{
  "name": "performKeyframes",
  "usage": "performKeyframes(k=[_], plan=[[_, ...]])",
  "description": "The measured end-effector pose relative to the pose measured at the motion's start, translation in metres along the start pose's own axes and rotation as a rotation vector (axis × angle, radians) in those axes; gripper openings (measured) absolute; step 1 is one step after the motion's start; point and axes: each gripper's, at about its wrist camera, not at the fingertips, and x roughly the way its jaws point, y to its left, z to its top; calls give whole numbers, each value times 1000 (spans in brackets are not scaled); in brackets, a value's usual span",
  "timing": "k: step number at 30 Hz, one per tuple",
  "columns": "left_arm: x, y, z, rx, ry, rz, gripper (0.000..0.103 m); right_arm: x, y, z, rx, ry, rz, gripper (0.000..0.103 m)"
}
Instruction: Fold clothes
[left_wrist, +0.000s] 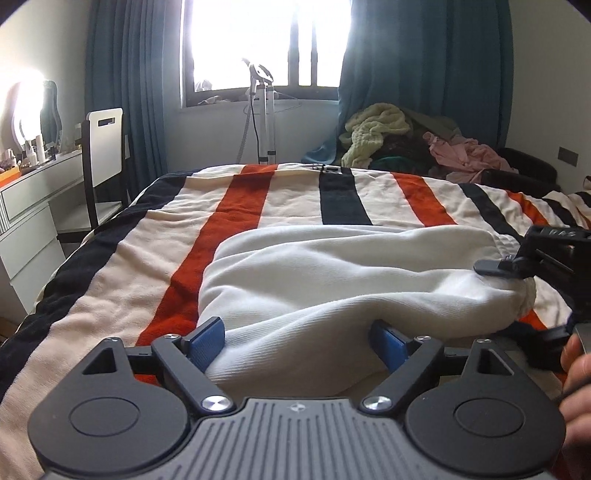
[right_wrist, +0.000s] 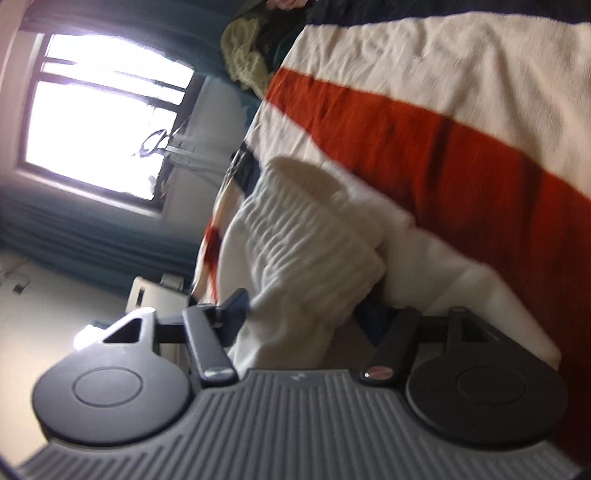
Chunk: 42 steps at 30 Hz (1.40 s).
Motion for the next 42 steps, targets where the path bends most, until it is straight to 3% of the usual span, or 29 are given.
performKeyframes(k=[3,7,11,12,14,17,18,19,21,23,25,28,30,33,37,40,42], plan=[[-2,1,-1,-5,-2,-7,88,-3,6,0,-74,-44,-28,34],[-7,10,-2,-65,-8,-36,89,-28,36,-12,-283,-162,6,30],[-14,23,-3,-145,-3,-73,96,-63,40,-18,-344,-278,-19,30],[-15,26,-3,-163,1,-80,96,-66,36,-18,-346,-284,-71,30],[-11,33,-6,-216,50,-100,96,-63,17,-16,-295,-244,-210,31],[-4,43,-11,-287,102,-116,96,-57,-21,-7,-82,-146,-260,39],[-4,46,-12,-303,109,-119,96,-60,-23,-5,-57,-147,-246,47],[-5,50,-12,-326,107,-126,96,-62,-23,-5,-51,-150,-240,52],[-9,61,-12,-381,88,-146,95,-65,-20,-5,-62,-148,-228,75],[-14,75,-12,-444,64,-169,96,-60,-20,-5,-48,-115,-189,86],[-12,90,-12,-517,71,-170,99,-49,-20,-6,-49,-66,-202,86],[3,109,-13,-619,135,-181,101,-33,-13,-12,-112,-18,-304,88],[21,120,-18,-699,207,-205,101,-24,-12,-16,-139,1,-307,99],[43,127,-29,-795,295,-265,101,-26,-6,-17,-139,14,-217,102],[51,122,-32,-791,310,-366,102,-41,-3,-17,-111,-19,-64,101],[57,110,-32,-732,337,-409,102,-32,-2,-20,-157,17,-130,99],[59,105,-34,-711,337,-401,102,-24,-3,-23,-191,40,-213,79]])
